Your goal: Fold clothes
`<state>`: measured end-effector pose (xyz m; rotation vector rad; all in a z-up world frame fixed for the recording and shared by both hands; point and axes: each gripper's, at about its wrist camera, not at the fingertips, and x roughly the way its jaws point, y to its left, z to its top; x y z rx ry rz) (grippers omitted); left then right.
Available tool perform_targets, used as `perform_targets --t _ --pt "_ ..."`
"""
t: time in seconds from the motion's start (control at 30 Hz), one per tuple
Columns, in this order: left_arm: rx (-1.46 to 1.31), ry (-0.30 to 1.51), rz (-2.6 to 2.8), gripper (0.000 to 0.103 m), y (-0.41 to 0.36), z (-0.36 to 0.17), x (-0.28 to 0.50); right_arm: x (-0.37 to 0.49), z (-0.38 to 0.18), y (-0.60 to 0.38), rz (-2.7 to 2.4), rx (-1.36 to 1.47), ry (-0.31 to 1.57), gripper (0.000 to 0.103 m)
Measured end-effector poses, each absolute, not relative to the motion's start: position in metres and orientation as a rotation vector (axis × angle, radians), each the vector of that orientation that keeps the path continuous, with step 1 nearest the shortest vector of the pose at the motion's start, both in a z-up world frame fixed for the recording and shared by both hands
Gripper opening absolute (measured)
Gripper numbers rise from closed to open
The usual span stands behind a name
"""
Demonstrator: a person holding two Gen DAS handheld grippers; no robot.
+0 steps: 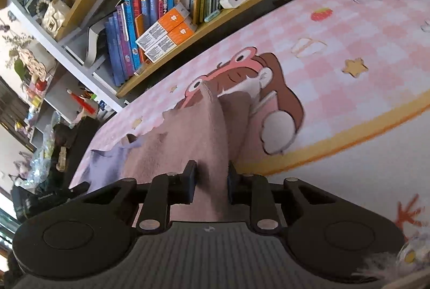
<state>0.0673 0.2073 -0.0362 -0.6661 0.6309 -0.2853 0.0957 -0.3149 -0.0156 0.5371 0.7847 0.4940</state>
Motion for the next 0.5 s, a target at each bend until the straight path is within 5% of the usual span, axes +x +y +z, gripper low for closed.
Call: perform_targets --t 0.5 --pt "-0.632 0.564 -0.188 0.013 0.261 -0.008 0.078 0.146 0.009 -0.234 0.654 0.539 0.737 0.015"
